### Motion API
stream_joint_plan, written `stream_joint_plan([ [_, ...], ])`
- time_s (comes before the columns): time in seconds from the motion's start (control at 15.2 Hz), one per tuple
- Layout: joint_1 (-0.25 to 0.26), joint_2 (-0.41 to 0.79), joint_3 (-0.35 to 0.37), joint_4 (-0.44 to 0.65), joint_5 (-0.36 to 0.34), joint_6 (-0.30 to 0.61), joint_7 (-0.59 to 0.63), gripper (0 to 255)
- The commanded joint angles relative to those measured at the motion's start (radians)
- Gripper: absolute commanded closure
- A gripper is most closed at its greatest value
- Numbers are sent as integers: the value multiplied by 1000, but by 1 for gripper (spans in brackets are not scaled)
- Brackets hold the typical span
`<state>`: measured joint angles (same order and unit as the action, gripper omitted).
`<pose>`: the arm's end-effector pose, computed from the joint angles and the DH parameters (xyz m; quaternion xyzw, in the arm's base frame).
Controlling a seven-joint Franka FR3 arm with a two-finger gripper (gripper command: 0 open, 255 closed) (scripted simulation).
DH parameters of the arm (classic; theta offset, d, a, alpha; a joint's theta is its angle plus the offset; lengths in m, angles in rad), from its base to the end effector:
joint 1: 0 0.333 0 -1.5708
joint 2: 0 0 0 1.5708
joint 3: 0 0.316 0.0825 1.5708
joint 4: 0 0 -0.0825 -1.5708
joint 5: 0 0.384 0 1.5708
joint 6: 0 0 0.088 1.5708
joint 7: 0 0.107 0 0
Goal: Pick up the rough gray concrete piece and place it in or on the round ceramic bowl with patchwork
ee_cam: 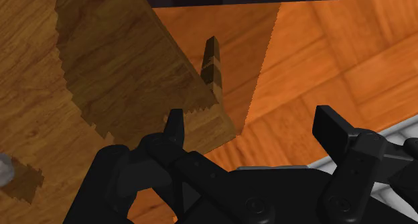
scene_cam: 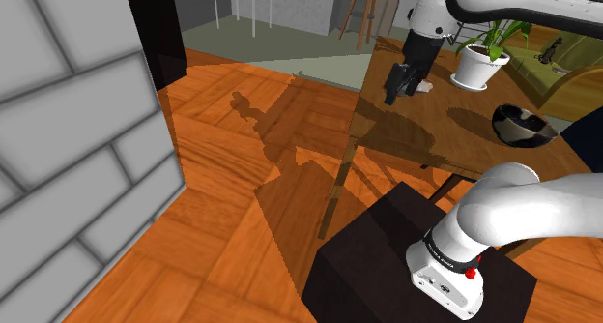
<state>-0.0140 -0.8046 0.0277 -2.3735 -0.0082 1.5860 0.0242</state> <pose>0.3032 0.0058 0.5892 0.9998 -0.0094 0.0087 0.0139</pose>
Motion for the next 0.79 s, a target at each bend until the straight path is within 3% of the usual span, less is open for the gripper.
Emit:
stream_joint_plan([
  [0.0,0,0,0,0,0,0,0,0],
  [0.73,-99,298,-254,223,-17,0,-143,0],
])
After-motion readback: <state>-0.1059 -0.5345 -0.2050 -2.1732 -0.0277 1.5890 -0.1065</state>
